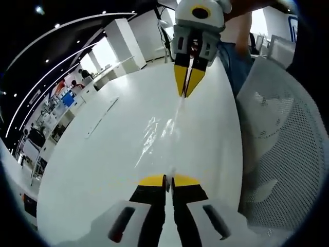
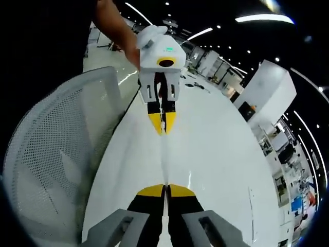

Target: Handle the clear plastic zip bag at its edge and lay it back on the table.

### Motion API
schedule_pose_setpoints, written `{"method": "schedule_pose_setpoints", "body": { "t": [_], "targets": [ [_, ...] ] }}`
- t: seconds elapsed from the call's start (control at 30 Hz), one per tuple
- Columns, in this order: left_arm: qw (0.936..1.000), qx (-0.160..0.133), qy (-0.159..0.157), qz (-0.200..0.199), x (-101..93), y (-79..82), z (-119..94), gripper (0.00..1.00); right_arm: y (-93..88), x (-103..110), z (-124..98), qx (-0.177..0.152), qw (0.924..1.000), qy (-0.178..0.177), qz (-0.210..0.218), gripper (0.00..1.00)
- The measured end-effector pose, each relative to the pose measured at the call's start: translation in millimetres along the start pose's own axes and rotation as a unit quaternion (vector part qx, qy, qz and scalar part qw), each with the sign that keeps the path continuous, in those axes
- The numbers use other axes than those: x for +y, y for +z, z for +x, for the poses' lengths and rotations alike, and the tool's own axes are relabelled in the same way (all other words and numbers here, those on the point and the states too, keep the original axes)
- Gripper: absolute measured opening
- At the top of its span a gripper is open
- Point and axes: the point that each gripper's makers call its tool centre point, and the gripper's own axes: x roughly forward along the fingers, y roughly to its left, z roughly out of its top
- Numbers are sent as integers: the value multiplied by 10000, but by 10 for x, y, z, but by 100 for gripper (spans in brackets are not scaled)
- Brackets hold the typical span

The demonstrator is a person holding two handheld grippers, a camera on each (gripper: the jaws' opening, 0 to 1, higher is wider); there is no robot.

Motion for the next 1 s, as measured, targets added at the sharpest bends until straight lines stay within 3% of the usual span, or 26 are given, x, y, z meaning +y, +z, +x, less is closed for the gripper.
{"method": "schedule_pose_setpoints", "body": {
  "t": [0.3,0.57,1.0],
  "targets": [
    [10000,1,-54,58,-8,37,0,0,-2,25,26,21,9988,66,480,6],
    [9998,-29,-96,153,-17,117,20,0,182,48,101,-124,9988,91,470,8],
    [9998,-18,-157,150,-53,96,53,0,427,45,312,-299,9987,76,416,8]
  ]
}}
